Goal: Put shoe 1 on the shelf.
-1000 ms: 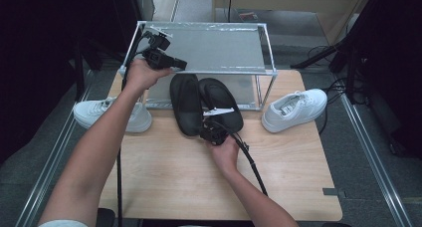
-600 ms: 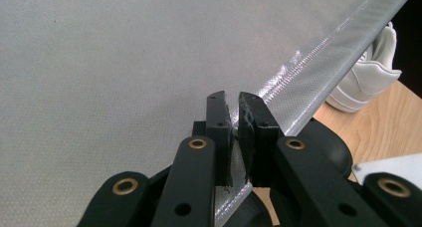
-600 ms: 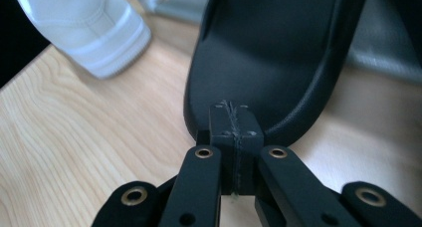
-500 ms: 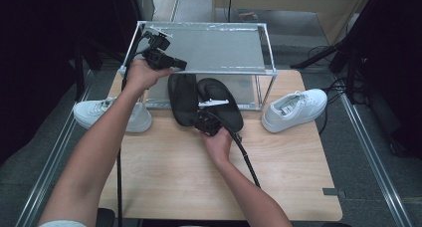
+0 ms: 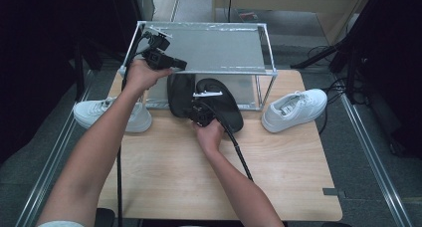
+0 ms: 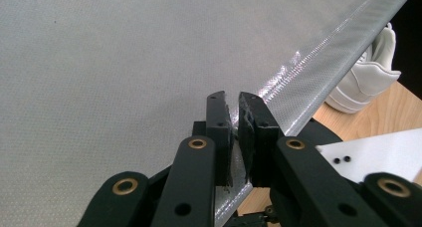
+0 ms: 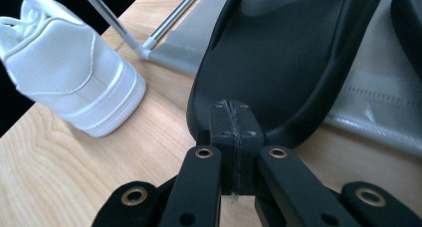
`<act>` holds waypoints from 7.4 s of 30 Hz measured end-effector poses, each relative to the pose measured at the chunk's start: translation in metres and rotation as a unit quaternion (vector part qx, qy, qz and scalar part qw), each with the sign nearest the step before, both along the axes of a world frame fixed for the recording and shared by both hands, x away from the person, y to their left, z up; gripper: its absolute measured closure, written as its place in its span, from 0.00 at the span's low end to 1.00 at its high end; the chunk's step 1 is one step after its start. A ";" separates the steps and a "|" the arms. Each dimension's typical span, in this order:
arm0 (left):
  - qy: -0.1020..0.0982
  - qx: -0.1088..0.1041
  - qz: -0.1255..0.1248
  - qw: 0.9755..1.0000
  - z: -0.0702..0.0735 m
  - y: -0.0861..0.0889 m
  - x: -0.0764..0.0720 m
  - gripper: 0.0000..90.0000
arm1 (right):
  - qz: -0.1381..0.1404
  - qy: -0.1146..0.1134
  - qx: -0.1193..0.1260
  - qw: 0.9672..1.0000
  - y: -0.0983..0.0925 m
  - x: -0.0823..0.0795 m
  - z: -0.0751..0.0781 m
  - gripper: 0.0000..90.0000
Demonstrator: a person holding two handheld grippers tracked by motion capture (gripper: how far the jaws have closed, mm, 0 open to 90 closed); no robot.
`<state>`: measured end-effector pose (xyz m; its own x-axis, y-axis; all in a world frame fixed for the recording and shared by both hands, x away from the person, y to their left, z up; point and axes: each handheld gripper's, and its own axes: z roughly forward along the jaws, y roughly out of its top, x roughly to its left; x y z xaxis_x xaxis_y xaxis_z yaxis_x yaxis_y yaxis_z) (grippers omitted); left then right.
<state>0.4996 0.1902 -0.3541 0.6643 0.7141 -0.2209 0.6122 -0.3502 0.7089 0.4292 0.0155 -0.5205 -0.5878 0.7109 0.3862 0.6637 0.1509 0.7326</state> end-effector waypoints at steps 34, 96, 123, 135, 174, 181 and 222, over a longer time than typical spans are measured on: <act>0.012 -0.012 0.002 1.000 -0.001 0.002 0.003 0.92 | 0.035 -0.018 -0.022 0.999 -0.090 -0.050 0.023 1.00; 0.008 -0.013 0.003 1.000 -0.002 0.002 0.001 0.92 | -0.021 -0.010 -0.034 0.999 -0.155 -0.041 -0.005 1.00; 0.004 -0.015 0.002 1.000 -0.002 0.002 0.001 0.92 | -0.015 -0.006 -0.022 1.000 -0.089 -0.011 -0.010 1.00; 0.011 -0.024 0.004 1.000 -0.002 0.003 0.002 0.91 | -0.005 -0.010 -0.016 1.000 -0.084 -0.012 -0.001 0.99; 0.011 -0.027 -0.026 0.999 -0.021 0.034 -0.110 0.51 | 0.111 -0.025 0.006 0.994 -0.154 -0.094 0.034 0.64; 0.024 -0.031 -0.015 0.999 -0.037 0.048 -0.132 0.50 | 0.114 -0.040 0.014 0.993 -0.172 -0.107 0.041 0.63; 0.049 0.001 0.069 0.996 -0.091 0.135 -0.130 0.50 | 0.115 -0.040 0.009 0.992 -0.183 -0.114 0.035 0.60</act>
